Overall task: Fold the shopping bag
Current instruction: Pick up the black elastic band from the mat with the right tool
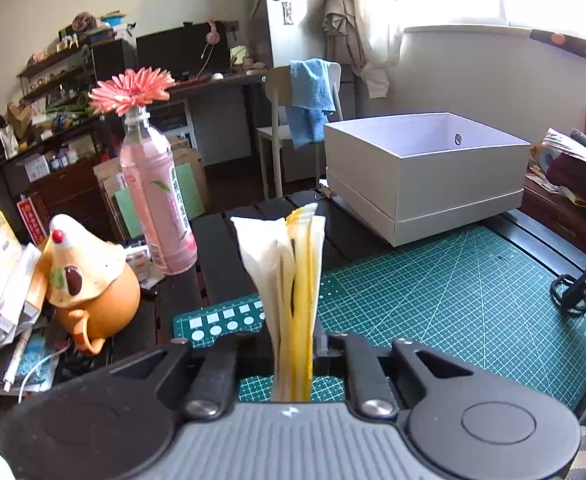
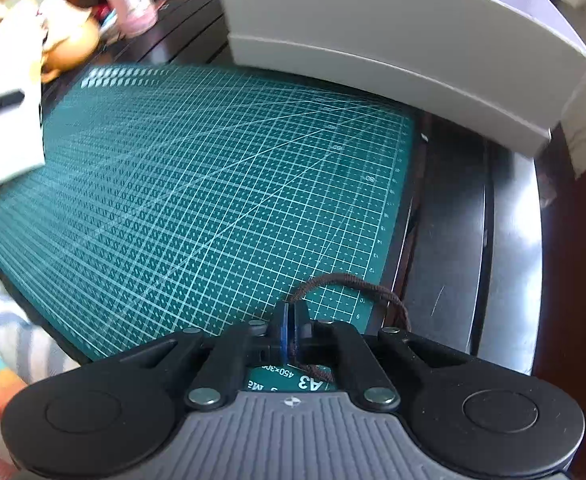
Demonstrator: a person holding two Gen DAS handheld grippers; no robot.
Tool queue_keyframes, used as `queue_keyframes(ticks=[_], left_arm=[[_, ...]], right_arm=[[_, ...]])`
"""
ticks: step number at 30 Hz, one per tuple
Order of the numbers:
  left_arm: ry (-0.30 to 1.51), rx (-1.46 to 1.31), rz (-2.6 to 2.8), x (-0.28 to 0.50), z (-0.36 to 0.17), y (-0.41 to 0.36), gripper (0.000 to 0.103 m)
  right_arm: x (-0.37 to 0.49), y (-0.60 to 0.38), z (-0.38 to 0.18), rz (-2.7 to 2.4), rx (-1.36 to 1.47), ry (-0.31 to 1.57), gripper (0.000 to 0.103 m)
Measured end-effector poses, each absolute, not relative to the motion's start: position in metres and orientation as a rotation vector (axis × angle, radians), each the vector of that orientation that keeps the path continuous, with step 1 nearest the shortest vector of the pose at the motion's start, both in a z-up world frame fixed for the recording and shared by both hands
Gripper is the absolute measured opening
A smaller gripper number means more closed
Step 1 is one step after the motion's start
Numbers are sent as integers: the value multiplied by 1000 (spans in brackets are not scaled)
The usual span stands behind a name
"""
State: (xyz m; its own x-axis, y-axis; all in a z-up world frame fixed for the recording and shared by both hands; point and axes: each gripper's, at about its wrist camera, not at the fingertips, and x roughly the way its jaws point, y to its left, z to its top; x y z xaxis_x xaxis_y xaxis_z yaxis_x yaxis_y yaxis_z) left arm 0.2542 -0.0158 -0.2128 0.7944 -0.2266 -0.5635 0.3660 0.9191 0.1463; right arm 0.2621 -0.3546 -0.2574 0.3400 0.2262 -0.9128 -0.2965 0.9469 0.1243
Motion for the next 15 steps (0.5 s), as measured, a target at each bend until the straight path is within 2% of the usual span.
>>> queue_keyframes(ticks=[6,11,15], left_arm=[[541,302,-301,252,-212,-20,13],[515,361,-255,250,-214,-24,13],[455,422,-257,240,-215,-29,12]], right_arm=[[267,-336,-191,579,338,947,3],[267,-275,-122,988,619,616,3],[278,-226,-116,1183,731,545,3]])
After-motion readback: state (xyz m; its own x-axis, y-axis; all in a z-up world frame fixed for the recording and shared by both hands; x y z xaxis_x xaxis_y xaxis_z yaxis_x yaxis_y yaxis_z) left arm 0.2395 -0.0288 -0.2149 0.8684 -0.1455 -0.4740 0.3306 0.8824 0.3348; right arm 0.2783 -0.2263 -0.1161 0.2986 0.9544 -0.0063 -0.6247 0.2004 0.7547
